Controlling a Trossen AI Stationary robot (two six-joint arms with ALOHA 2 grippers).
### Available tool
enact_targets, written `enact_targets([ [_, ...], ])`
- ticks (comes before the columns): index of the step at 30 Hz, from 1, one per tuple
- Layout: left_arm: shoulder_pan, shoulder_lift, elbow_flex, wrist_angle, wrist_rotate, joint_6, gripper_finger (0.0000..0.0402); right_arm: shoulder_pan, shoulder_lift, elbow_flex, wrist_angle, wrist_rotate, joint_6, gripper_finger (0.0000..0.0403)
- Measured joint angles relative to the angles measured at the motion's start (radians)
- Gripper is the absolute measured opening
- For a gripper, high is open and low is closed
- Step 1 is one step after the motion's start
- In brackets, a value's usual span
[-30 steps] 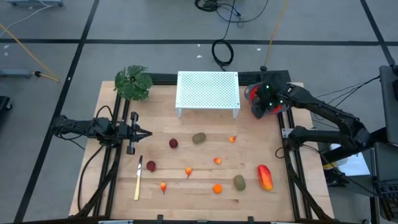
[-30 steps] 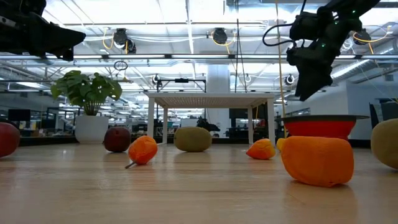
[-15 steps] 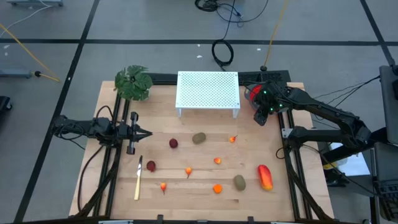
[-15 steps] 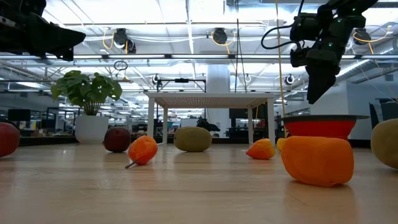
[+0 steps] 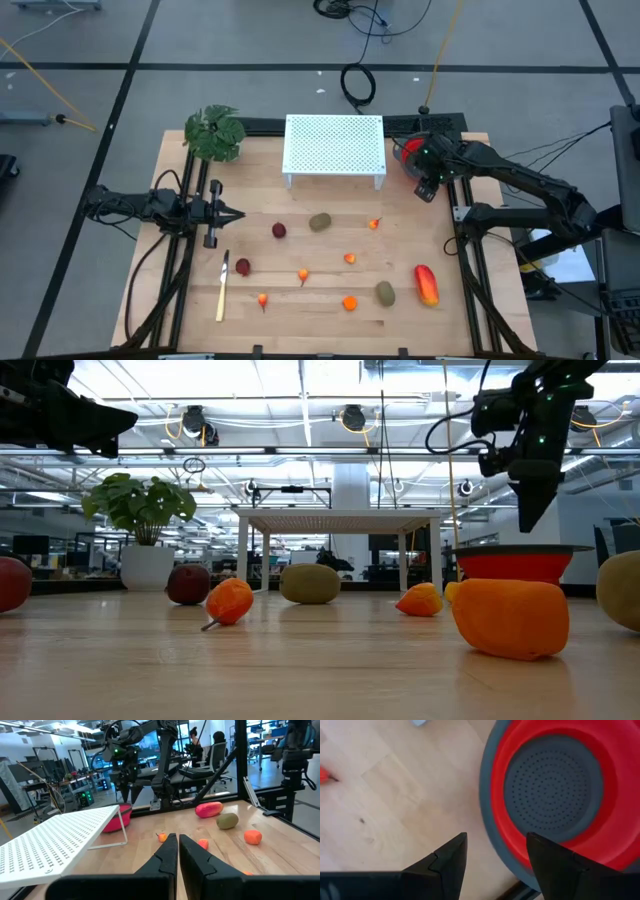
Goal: Pick & Place Fruit
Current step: Put the red strainer bowl on the shelf on the shelf
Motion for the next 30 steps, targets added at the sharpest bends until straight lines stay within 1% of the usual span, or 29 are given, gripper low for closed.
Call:
enact_targets([
  [8,0.0,0.0,0.0,0.0,0.0,0.0,0.0019,0.0,0.059,-0.073,0.046,0.007,-0.021,0.0196],
  [15,0.0,0.0,0.0,0.002,0.001,-0.017,0.0019,0.0,0.113,-0.1,0.084,0.1,-0.014,0.0196],
  [18,0.0,0.0,0.0,0.003,0.001,-0.046,0.0019,0.0,0.127,-0.1,0.084,0.104,-0.016,0.0188],
  [21,0.0,0.0,0.0,0.003,0.008,-0.079,0.0019,0.0,0.134,-0.1,0.087,0.106,-0.016,0.0158],
  [24,0.0,0.0,0.0,0.003,0.01,-0.087,0.0019,0.0,0.135,-0.1,0.087,0.107,-0.016,0.011],
  [28,0.0,0.0,0.0,0.003,0.01,-0.113,0.0019,0.0,0.135,-0.099,0.099,0.108,-0.03,0.0035],
  [30,0.0,0.0,0.0,0.003,0.011,-0.113,0.0019,0.0,0.134,-0.095,0.114,0.125,-0.029,0.0016],
])
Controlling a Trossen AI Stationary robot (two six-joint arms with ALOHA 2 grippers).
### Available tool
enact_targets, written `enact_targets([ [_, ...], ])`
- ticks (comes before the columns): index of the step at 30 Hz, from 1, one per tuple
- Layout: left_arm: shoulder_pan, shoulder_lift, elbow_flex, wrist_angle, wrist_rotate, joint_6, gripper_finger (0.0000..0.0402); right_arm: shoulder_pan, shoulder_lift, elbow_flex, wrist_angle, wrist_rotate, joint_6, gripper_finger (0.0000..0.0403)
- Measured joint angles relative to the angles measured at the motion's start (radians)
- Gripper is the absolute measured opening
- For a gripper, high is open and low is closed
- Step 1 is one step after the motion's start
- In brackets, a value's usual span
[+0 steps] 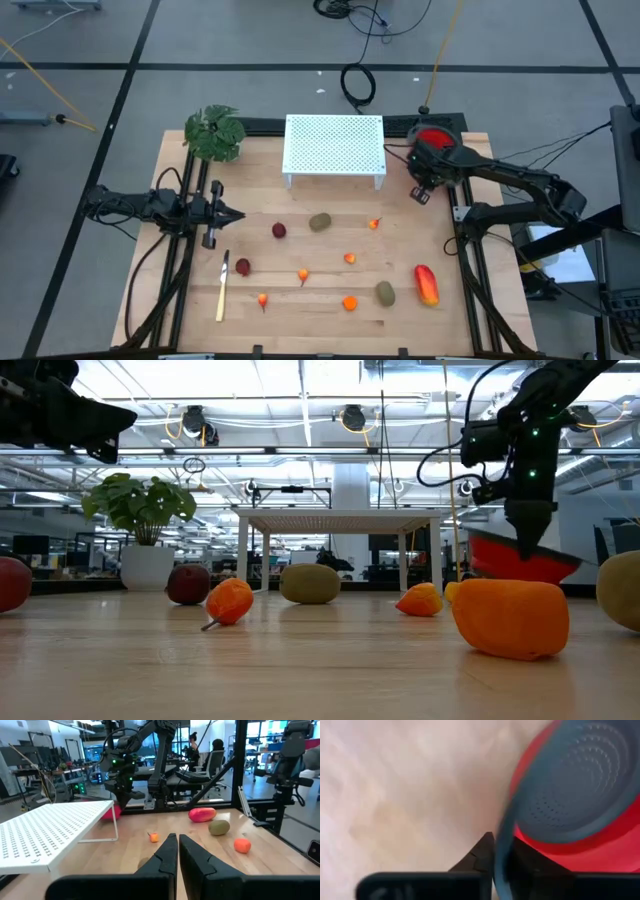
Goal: Pick & Place Fruit
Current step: Put the red strainer bowl on the shelf on the shelf
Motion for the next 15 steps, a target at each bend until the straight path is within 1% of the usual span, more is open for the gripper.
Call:
enact_targets([
  [4,0.0,0.0,0.0,0.0,0.0,-0.002,0.0019,0.001,0.0,0.011,-0.006,0.01,0.073,0.0019],
  [8,0.0,0.0,0.0,0.001,-0.001,-0.025,0.0019,0.0,-0.013,0.053,-0.029,0.002,0.096,0.0014],
  [15,0.0,0.0,0.0,0.002,-0.001,-0.026,0.0019,0.0,-0.025,0.214,-0.147,-0.002,0.103,0.001],
])
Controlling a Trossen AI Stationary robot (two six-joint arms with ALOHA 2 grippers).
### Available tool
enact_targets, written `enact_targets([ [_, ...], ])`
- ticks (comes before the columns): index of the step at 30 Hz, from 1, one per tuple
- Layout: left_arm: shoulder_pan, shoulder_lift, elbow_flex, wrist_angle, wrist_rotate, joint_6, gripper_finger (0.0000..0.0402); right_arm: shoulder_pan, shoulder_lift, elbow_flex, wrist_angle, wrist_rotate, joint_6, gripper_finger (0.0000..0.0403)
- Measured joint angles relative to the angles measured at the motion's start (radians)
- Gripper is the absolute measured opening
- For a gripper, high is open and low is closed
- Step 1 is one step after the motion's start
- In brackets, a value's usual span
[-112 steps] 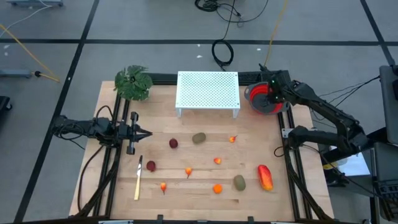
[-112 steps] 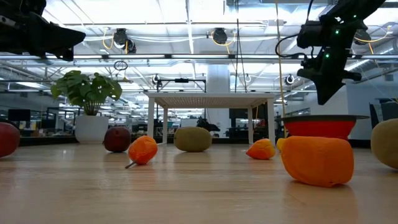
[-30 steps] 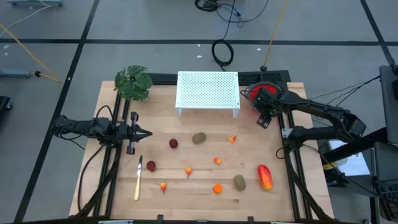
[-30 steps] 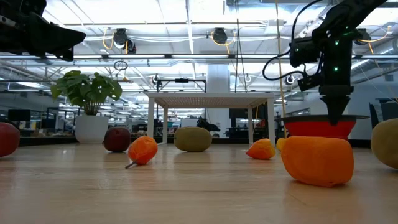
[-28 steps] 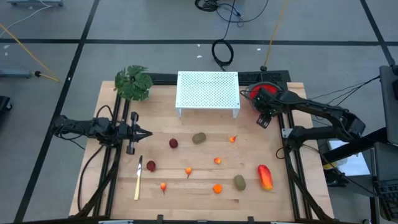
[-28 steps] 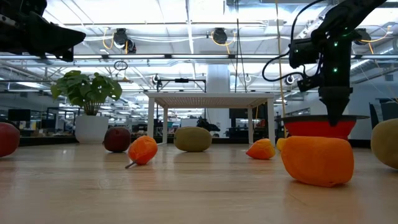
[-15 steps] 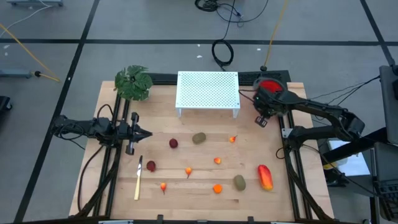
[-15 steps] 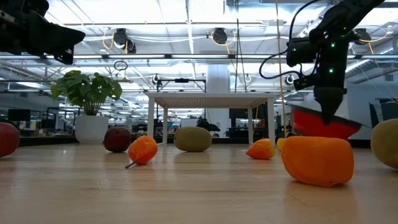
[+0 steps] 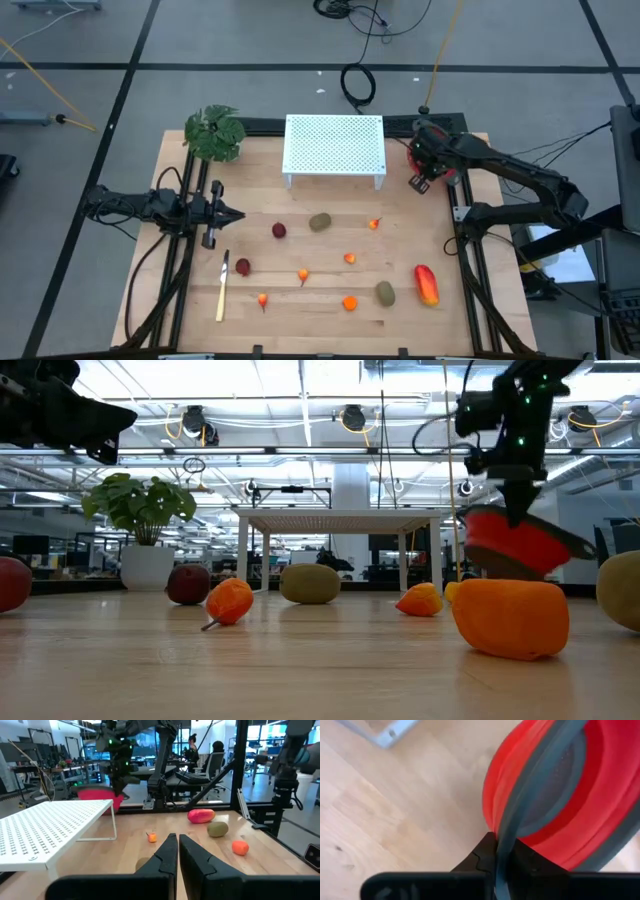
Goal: Pick & Place Fruit
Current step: Put the red strainer bowl on the shelf on the shelf
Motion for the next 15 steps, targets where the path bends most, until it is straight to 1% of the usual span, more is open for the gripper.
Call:
enact_targets([
  [4,0.0,0.0,0.0,0.018,0.001,0.0,0.0019,0.0,0.0,0.121,-0.045,0.003,-0.02,0.001],
  [11,0.0,0.0,0.0,0.142,0.0,0.0,0.0019,0.0,-0.001,0.35,-0.099,0.005,-0.105,0.001],
  [15,0.0,0.0,0.0,0.199,0.0,0.0,0.0019,0.012,-0.001,0.452,-0.119,0.004,-0.168,0.001],
])
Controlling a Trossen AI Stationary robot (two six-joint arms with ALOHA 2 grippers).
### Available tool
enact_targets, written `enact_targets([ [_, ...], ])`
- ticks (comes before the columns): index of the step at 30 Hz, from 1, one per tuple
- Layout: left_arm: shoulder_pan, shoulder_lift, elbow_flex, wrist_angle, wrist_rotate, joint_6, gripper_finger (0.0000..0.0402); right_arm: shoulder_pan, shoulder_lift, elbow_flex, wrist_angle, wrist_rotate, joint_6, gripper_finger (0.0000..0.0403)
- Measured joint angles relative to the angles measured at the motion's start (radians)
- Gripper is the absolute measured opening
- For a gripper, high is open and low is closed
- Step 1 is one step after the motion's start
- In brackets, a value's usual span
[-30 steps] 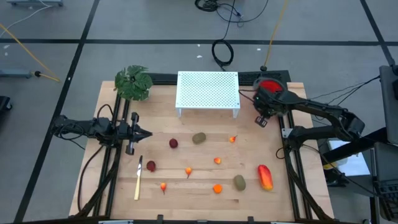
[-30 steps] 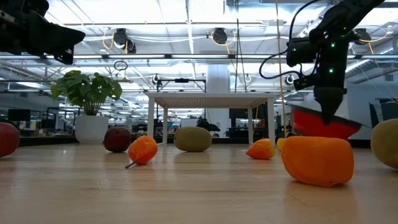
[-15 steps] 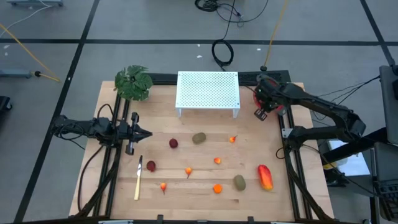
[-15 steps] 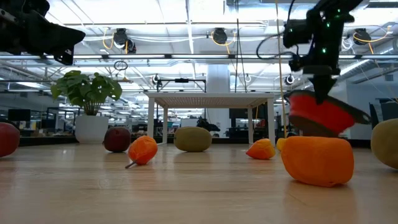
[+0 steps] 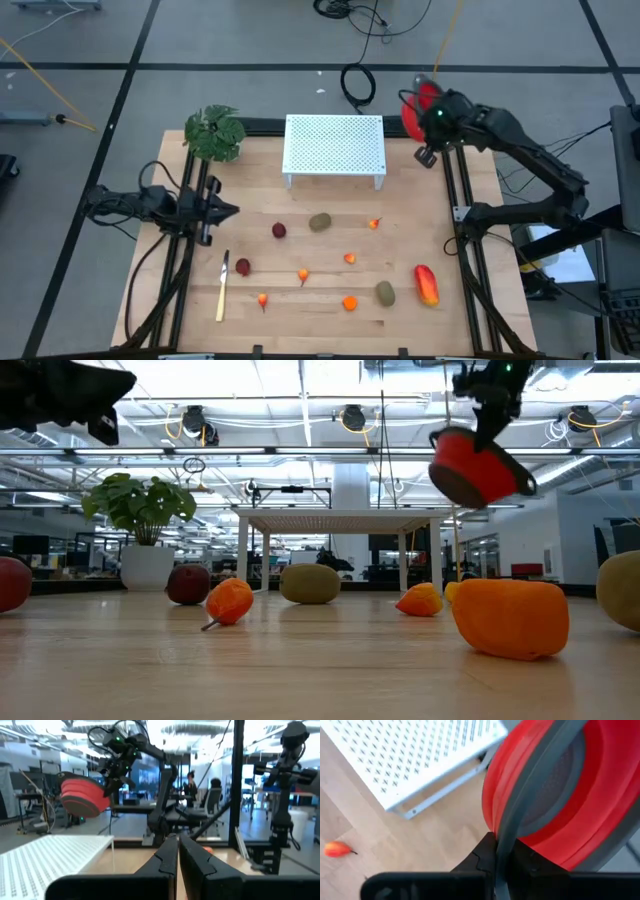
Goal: Pick & Place Fruit
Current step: Put the red strainer bowl on the shelf on the shelf
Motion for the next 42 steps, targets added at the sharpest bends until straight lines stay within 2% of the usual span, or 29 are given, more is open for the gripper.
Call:
enact_targets([
  [4,0.0,0.0,0.0,0.043,0.0,0.0,0.0019,0.048,0.0,0.054,0.003,-0.002,-0.097,0.001],
  [14,0.0,0.0,0.0,0.088,0.004,-0.01,0.0019,0.211,0.068,0.062,0.027,0.004,-0.335,0.001],
  [21,0.0,0.0,0.0,0.118,0.004,-0.026,0.0019,0.31,0.137,0.062,0.055,0.126,-0.556,0.001],
  [25,0.0,0.0,0.0,0.154,-0.002,-0.014,0.0019,0.354,0.168,0.062,0.089,0.148,-0.653,0.001],
  [34,0.0,0.032,0.0,0.195,-0.207,-0.023,0.0019,0.436,0.202,0.062,0.194,0.158,-0.802,0.001],
  [39,0.0,0.149,0.035,0.275,-0.27,-0.02,0.0019,0.464,0.205,0.062,0.228,0.157,-0.85,0.001],
  [42,0.0,0.256,0.1,0.278,-0.317,-0.022,0.0019,0.472,0.211,0.062,0.241,0.158,-0.852,0.001],
])
